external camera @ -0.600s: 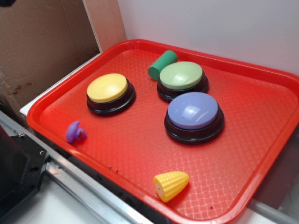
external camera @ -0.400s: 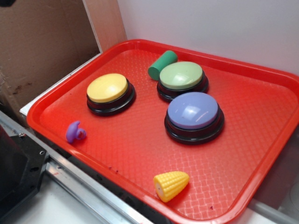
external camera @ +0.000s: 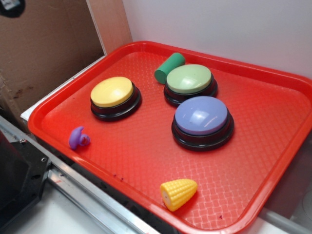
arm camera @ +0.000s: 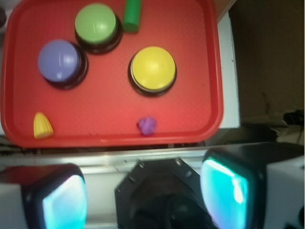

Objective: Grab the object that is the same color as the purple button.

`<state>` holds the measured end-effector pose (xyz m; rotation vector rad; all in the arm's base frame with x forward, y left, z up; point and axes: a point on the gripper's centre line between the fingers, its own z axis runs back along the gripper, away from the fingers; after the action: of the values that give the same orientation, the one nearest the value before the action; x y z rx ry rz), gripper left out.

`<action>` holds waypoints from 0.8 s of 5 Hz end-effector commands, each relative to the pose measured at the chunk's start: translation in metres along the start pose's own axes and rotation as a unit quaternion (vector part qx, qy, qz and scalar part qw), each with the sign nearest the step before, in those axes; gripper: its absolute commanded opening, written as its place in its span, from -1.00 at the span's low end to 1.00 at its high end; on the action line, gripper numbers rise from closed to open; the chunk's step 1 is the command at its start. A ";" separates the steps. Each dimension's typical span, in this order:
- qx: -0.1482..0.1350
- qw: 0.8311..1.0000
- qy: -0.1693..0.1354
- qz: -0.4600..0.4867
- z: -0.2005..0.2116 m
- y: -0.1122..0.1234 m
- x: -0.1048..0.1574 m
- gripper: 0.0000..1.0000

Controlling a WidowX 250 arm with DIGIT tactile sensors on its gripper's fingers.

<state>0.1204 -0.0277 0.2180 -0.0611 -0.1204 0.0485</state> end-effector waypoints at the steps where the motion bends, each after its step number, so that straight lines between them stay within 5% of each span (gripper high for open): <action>1: -0.042 0.999 -0.024 -0.011 -0.032 -0.039 0.020 1.00; 3: -0.081 0.997 0.008 -0.016 -0.083 -0.098 0.030 1.00; 4: -0.076 0.997 0.002 -0.017 -0.103 -0.124 0.028 1.00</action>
<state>0.1638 -0.1517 0.1183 -0.1900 -0.0907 0.0064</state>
